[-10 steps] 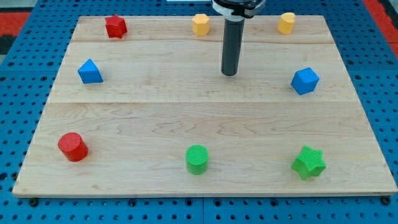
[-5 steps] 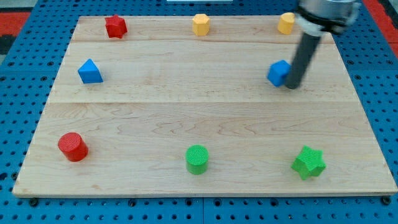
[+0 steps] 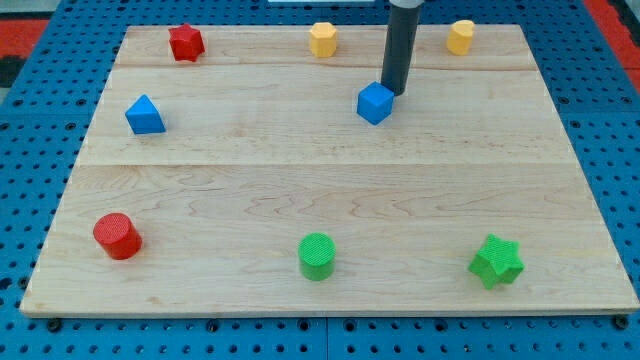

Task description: Place the cube bottom right to the hexagon

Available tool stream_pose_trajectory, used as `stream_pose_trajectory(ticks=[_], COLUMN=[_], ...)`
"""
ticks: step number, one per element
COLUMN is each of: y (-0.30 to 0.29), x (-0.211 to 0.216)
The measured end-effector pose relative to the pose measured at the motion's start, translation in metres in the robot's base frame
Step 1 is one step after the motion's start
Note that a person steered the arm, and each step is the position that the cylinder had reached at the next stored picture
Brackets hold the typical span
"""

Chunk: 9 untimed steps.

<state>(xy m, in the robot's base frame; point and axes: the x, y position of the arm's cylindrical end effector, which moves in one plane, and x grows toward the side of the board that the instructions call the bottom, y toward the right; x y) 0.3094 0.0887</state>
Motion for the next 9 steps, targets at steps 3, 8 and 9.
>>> stream_pose_trajectory(ticks=[3, 8, 9], y=[0.008, -0.306, -0.305], x=[0.038, 0.009, 0.019])
